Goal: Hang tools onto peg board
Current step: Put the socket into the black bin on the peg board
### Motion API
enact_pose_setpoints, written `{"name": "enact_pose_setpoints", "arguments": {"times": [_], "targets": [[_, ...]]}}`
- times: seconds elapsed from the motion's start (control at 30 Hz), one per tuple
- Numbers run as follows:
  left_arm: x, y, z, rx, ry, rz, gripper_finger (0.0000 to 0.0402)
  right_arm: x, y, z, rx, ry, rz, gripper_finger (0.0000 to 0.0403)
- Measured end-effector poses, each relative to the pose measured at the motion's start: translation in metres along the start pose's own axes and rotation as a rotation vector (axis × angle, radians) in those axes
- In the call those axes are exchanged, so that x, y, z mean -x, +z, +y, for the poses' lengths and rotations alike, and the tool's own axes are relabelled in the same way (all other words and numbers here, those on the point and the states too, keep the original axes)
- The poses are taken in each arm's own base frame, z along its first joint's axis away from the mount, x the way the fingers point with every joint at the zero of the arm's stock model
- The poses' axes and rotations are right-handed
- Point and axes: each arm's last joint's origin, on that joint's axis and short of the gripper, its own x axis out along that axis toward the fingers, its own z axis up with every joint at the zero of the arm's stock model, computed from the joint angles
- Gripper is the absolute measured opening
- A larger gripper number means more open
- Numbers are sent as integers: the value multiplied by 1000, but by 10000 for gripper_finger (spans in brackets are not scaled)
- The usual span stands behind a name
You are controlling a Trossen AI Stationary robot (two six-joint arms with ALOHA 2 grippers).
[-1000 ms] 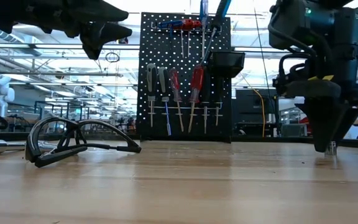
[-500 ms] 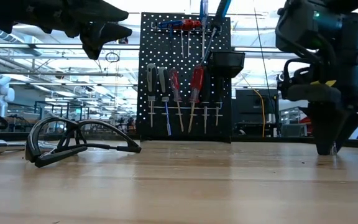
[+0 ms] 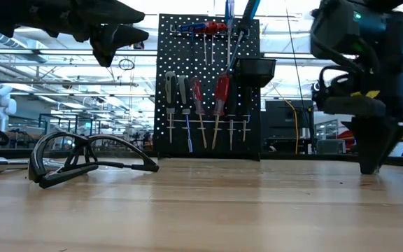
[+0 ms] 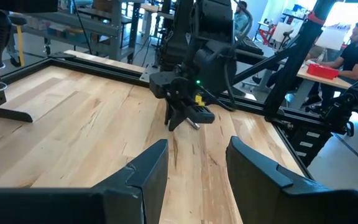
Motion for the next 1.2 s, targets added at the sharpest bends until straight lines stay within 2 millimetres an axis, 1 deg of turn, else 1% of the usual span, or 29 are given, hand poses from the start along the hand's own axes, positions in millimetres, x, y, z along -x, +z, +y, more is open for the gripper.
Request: {"name": "enact_pose_setpoints", "arguments": {"times": [0.07,0.2,0.3,0.43,0.6,0.7,0.8,0.9,1.07,1.2], "targets": [[0,0,0,0,-1,0,164,11,4,9,35,16,-10,45],[0,0,0,0,-1,0,164,43,17,27,96,34,-98,45],[0,0,0,0,-1,0,164,73,28,42,142,61,-215,45],[0,0,0,0,-5,1,164,117,43,56,222,79,-366,45],[0,0,-1,1,-24,4,164,172,68,63,279,108,-549,49],[0,0,-1,1,-27,1,164,196,88,60,291,112,-624,49],[0,1,-1,3,-33,-2,164,211,109,51,283,91,-671,49],[0,1,-2,3,-50,2,164,219,131,39,256,60,-694,49],[0,1,-2,3,-54,3,164,218,163,12,173,-23,-679,49],[0,1,-2,2,-53,4,164,214,181,-6,131,-49,-641,49]]}}
